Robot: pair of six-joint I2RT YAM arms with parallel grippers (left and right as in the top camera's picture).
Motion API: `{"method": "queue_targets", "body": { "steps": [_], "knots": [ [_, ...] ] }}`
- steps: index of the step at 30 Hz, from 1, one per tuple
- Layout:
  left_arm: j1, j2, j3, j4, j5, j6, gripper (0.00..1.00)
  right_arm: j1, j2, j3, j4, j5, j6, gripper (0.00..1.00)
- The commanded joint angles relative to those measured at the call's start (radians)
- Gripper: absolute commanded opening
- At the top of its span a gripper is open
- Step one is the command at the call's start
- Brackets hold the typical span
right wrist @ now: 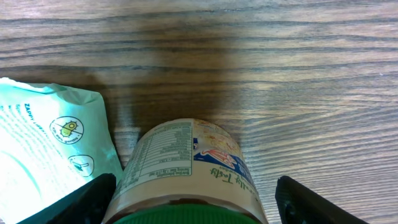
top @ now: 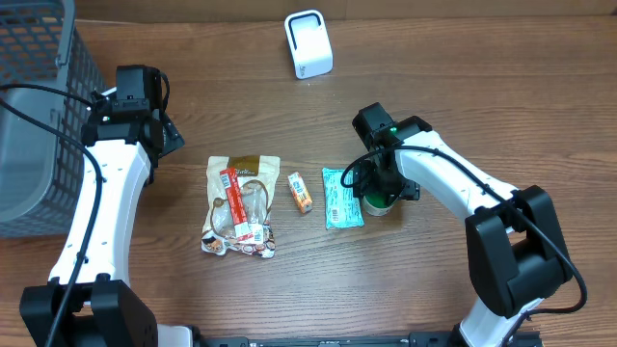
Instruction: Scan the item barcode
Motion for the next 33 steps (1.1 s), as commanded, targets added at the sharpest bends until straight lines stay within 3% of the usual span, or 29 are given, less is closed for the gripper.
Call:
{"method": "queue_targets", "body": {
  "steps": [1,21,26,33],
  "knots": [
    [-0.003,0.004,0.016,0.002,-0.013,0.019,1.0,0.004,-0.001,-0.006,0.007,0.002,-0.003,0.83],
    [-0.003,0.004,0.016,0.003,-0.013,0.019,1.0,0.004,-0.001,-0.058,0.055,0.001,-0.003,0.83],
    [-0.003,0.004,0.016,0.002,-0.013,0.019,1.0,0.004,-0.001,-0.058,0.055,0.002,-0.003,0.73],
    [-0.003,0.004,0.016,0.003,-0.013,0.019,1.0,0.003,-0.001,-0.031,0.052,0.002,-0.004,0.69]
  ]
}}
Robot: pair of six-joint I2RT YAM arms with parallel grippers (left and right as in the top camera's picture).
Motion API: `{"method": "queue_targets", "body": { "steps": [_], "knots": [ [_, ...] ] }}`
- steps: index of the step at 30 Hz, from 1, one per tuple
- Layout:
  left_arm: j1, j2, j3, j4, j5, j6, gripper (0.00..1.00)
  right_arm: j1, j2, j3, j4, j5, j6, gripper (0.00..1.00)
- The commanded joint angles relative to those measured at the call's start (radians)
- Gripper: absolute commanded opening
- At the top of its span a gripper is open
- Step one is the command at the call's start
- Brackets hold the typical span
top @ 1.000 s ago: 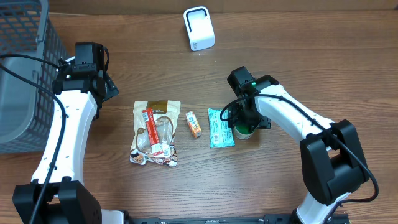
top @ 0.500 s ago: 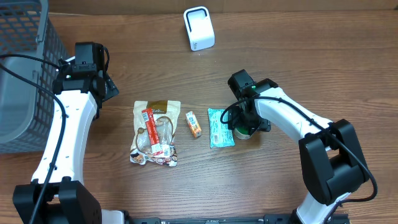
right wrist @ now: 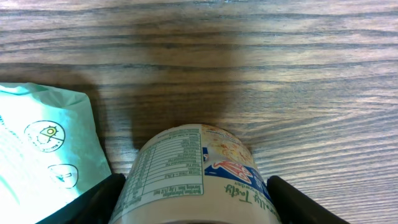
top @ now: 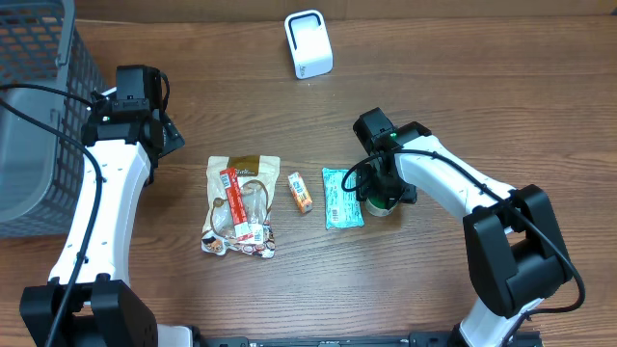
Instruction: Scan the item barcode
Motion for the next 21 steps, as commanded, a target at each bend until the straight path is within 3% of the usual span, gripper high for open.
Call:
{"method": "queue_targets", "body": {
  "steps": [1,9,14,21],
  "knots": [
    [-0.003,0.004,0.016,0.002,-0.013,0.019,1.0,0.003,-0.001,0.026,-0.003,0.002,-0.002,0.66],
    [-0.003,0.004,0.016,0.002,-0.013,0.019,1.0,0.003,-0.001,0.236,-0.164,0.001,-0.05,0.45],
    [-0.003,0.004,0.016,0.002,-0.013,0.019,1.0,0.003,-0.001,0.429,-0.315,-0.021,-0.106,0.45],
    [-0.003,0.004,0.016,0.002,-0.013,0.019,1.0,0.002,-0.001,0.859,-0.552,-0.051,-0.135,0.4]
  ]
}}
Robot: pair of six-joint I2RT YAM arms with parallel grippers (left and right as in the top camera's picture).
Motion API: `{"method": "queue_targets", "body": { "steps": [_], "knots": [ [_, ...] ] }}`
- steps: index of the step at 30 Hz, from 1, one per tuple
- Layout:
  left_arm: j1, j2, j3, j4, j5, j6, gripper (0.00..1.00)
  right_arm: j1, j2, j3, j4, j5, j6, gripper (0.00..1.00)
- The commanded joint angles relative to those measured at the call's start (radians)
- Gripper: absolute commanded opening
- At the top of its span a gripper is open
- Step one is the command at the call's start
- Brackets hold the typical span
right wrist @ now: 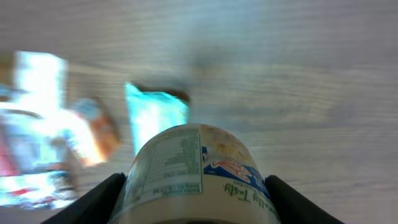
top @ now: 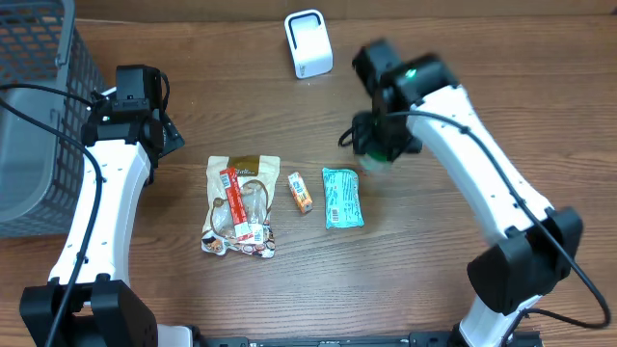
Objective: Scan the item barcode
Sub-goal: 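Lift the jar and hold it under the white barcode scanner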
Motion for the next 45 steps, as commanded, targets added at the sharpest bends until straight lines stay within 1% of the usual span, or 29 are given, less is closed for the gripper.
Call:
{"method": "queue_targets", "body": {
  "steps": [1,4,7,11,16,18,21,24,28,33,39,42,45],
  "knots": [
    [-0.003,0.004,0.016,0.002,-0.013,0.019,1.0,0.002,-0.016,0.235,-0.049,-0.028,-0.038,0.39],
    [-0.003,0.004,0.016,0.001,-0.013,0.019,1.0,0.002,-0.016,0.323,-0.043,-0.027,-0.038,0.37],
    [-0.003,0.004,0.016,0.002,-0.013,0.018,1.0,0.002,-0.014,0.328,-0.011,-0.027,-0.038,0.37],
    [-0.003,0.004,0.016,0.002,-0.013,0.019,1.0,0.002,0.033,0.325,0.019,-0.029,-0.039,0.37],
    [-0.003,0.004,0.016,0.001,-0.013,0.018,1.0,0.002,0.132,0.325,0.139,-0.03,-0.087,0.37],
    [-0.003,0.004,0.016,0.002,-0.013,0.019,1.0,0.002,0.167,0.325,0.195,-0.027,-0.09,0.35],
    [-0.003,0.004,0.016,0.002,-0.013,0.019,1.0,0.002,0.227,0.325,0.308,-0.027,-0.1,0.35],
    [-0.003,0.004,0.016,0.001,-0.013,0.019,1.0,0.002,0.283,0.325,0.433,-0.022,-0.145,0.35],
    [-0.003,0.004,0.016,0.001,-0.013,0.019,1.0,0.002,0.377,0.325,0.671,0.0,-0.166,0.35],
    [-0.003,0.004,0.016,0.001,-0.013,0.019,1.0,0.001,0.45,0.325,0.885,0.0,-0.166,0.35],
    [-0.003,0.004,0.016,0.001,-0.013,0.019,1.0,-0.003,0.534,0.325,1.147,0.0,-0.165,0.26],
    [-0.003,0.004,0.016,0.001,-0.013,0.018,1.0,-0.008,0.576,0.325,1.284,0.004,-0.165,0.24],
    [-0.003,0.004,0.016,0.002,-0.013,0.019,1.0,-0.013,0.612,0.325,1.392,0.041,-0.161,0.17]
  ]
}}
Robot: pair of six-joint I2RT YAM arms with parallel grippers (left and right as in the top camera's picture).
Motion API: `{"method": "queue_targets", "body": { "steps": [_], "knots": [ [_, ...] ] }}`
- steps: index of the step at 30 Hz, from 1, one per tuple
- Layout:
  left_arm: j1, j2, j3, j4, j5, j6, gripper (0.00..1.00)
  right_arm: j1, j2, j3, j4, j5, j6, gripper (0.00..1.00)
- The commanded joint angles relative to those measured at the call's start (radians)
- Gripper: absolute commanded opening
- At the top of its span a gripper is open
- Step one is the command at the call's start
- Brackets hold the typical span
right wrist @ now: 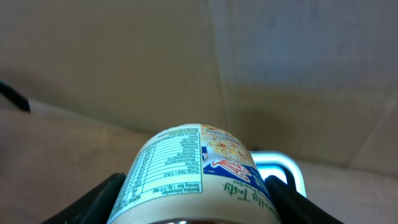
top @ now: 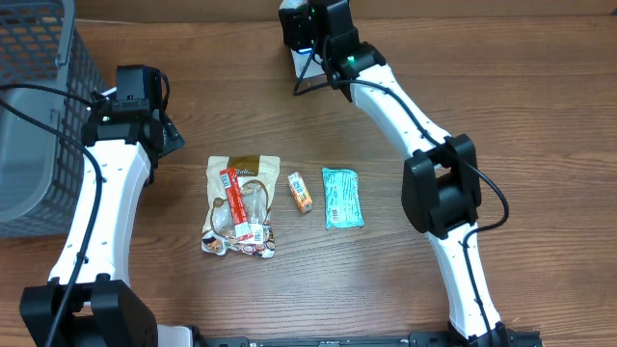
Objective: Scan the item barcode
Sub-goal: 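Lift the jar and hold it under the white barcode scanner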
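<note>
A round tub (right wrist: 194, 171) with a nutrition table and a blue-and-white label fills the right wrist view, lying on its side between the two dark fingers (right wrist: 99, 200). My right gripper (right wrist: 194, 200) is shut on it. Just behind the tub, the white scanner (right wrist: 283, 167) shows a rounded rim with a blue glow. Overhead, my right gripper (top: 308, 29) is at the table's far edge, over the scanner's spot, and the arm hides the tub. My left gripper (top: 166, 135) hovers at the left near the basket; its jaws are too dark to read.
A grey wire basket (top: 39, 116) stands at the far left. On the wooden table lie a clear snack packet (top: 241, 204), a small orange box (top: 301, 191) and a teal pouch (top: 342, 197). A cardboard wall rises behind the scanner.
My right gripper, still holding the tub, has gone from above the table right of the scanner to the far edge, right in front of the scanner. The left arm has not moved.
My right gripper stood open around the tub, upright beside the teal pouch. Then its fingers were closed against the tub's sides. After that the tub was held in the air over the table, and now it faces the scanner at the back.
</note>
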Motion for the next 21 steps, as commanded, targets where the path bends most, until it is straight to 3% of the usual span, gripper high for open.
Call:
{"method": "queue_targets", "body": {
  "steps": [1,11,21],
  "knots": [
    [-0.003,0.004,0.016,0.002,-0.013,0.019,1.0,-0.012,0.036,0.016,0.097,0.056,-0.001,0.16],
    [-0.003,0.004,0.016,0.002,-0.013,0.019,1.0,-0.019,0.135,0.016,0.34,0.063,0.002,0.15],
    [-0.003,0.004,0.016,0.002,-0.013,0.019,1.0,-0.024,0.15,0.016,0.396,0.064,0.056,0.15]
  ]
}}
